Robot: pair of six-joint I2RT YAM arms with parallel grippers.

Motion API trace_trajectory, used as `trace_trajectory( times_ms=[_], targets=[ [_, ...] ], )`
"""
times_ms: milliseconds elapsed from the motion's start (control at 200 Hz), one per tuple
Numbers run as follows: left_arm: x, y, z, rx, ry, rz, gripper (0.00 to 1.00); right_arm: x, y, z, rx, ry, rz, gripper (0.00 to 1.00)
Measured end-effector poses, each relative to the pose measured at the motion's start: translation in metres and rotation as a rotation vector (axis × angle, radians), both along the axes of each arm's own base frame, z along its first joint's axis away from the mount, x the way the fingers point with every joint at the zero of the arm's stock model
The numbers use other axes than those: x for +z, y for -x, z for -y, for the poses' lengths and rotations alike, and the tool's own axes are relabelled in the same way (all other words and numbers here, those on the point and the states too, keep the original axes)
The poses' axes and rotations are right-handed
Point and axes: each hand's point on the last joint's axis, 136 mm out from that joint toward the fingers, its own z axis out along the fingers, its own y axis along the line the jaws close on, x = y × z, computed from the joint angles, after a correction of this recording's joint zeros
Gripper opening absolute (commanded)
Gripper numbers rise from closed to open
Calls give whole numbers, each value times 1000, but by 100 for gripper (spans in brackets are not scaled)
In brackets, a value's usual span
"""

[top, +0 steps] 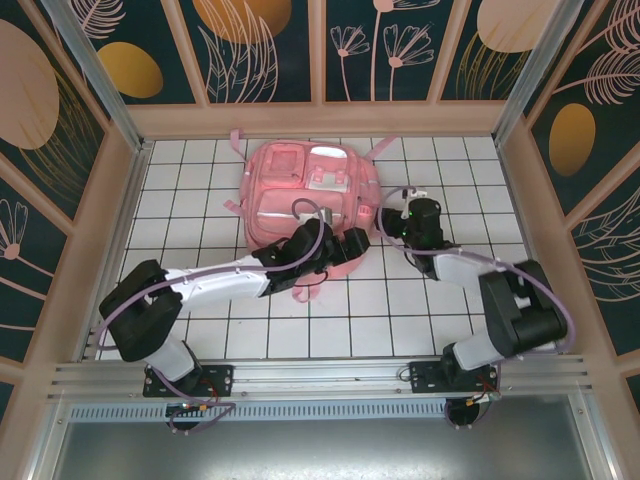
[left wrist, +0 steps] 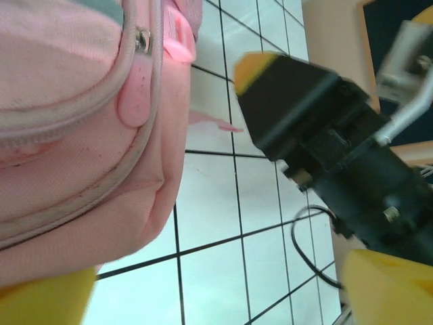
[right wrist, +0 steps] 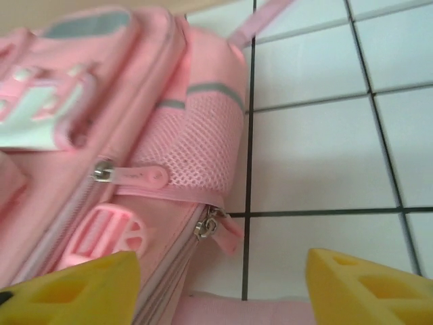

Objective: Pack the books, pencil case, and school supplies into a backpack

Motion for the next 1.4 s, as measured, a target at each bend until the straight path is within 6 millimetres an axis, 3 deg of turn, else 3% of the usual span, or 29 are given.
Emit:
trace_trajectory(
  times_ms=[95, 255, 355, 460, 581, 721, 801, 986, 1096, 1176, 1271, 1401],
  targets=[
    [23, -3, -23, 52, -60, 83, 99, 27, 14, 13, -45, -27, 80, 99],
    [80, -24, -93, 246, -116, 268, 99, 58, 30, 38, -130, -37, 189, 99],
    [96, -44, -152, 396, -175, 336, 99, 71, 32, 54, -192, -22, 234, 99],
    [91, -59, -218, 572, -315, 385, 99, 78, 31, 70, -260, 20, 265, 99],
    [72, -66, -277, 709, -484, 408, 99, 78, 25, 94, -340, 86, 284, 99],
    [42, -64, -344, 871, -688, 413, 99, 57, 20, 119, -408, 174, 279, 99],
    [31, -64, -363, 894, -799, 412, 99, 37, 18, 130, -426, 226, 233, 99],
    [25, -84, -394, 896, -1009, 400, 99, 12, 11, 155, -476, 280, 210, 99],
    [15, -92, -425, 933, -1061, 365, 99, -9, 11, 165, -494, 296, 173, 99],
    [3, -91, -442, 962, -1044, 371, 99, -14, 10, 168, -486, 284, 182, 99],
    [-20, -79, -450, 957, -1013, 389, 99, -18, 12, 171, -470, 260, 203, 99],
    [-49, -69, -447, 902, -974, 417, 99, -16, 13, 162, -405, 226, 251, 99]
  ],
)
